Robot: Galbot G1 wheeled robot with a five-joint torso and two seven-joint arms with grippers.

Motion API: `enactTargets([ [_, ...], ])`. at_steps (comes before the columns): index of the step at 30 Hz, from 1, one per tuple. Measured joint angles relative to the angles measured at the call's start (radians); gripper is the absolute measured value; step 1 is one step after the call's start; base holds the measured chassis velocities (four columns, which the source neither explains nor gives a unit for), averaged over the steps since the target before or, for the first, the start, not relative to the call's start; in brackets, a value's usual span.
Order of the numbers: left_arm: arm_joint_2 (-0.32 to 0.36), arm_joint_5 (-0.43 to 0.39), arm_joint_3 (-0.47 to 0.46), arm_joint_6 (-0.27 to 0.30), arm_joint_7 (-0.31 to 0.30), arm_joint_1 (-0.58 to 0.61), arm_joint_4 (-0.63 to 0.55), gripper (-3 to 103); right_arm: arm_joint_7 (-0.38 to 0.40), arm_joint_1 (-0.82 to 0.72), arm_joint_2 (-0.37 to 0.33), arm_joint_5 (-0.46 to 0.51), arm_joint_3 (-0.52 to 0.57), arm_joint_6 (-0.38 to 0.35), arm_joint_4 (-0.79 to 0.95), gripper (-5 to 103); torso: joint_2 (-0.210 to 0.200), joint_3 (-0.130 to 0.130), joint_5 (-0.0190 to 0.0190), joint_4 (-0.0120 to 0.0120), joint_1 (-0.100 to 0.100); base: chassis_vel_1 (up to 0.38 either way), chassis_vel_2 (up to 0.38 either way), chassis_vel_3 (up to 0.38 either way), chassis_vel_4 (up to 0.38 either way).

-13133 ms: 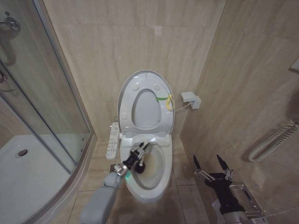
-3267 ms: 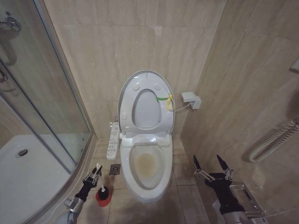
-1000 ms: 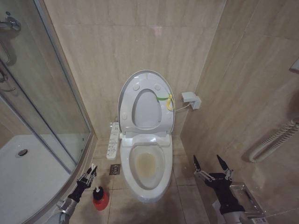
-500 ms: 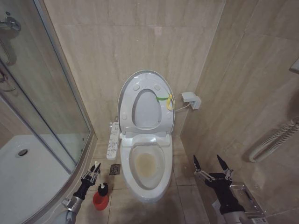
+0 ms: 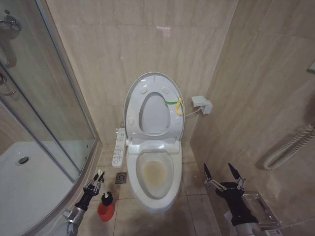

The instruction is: Open the toilet lid, clean the toilet bowl with a toilet brush, close the toilet lid, and flush.

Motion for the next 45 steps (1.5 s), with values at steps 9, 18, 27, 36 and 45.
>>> enactTargets([
  [9, 0.002, 0.014, -0.024, 0.000, 0.019, 0.024, 0.009, 21, 0.000, 0.000, 0.000, 0.000, 0.000, 0.000, 0.000, 100, -0.042, -0.024, 0.0000, 0.0002, -0.018, 0.000, 0.000, 0.000, 0.000],
  [18, 0.001, 0.023, -0.038, 0.000, 0.031, 0.027, 0.015, 21, 0.000, 0.000, 0.000, 0.000, 0.000, 0.000, 0.000, 100, -0.084, -0.047, -0.0001, 0.0000, -0.037, 0.000, 0.000, 0.000, 0.000],
  [27, 0.000, 0.043, -0.064, 0.000, 0.042, 0.051, 0.005, 21, 0.000, 0.000, 0.000, 0.000, 0.000, 0.000, 0.000, 100, -0.125, -0.072, 0.0001, 0.0000, -0.053, 0.000, 0.000, 0.000, 0.000],
  [36, -0.021, 0.048, -0.104, -0.001, 0.054, 0.123, -0.022, 21, 0.000, 0.000, 0.000, 0.000, 0.000, 0.000, 0.000, 100, -0.158, -0.091, 0.0002, 0.0003, -0.067, 0.000, 0.000, 0.000, 0.000],
  [45, -0.049, 0.148, -0.166, -0.003, 0.054, 0.144, -0.044, 21, 0.000, 0.000, 0.000, 0.000, 0.000, 0.000, 0.000, 100, -0.159, -0.092, 0.0003, -0.0002, -0.068, 0.000, 0.000, 0.000, 0.000],
])
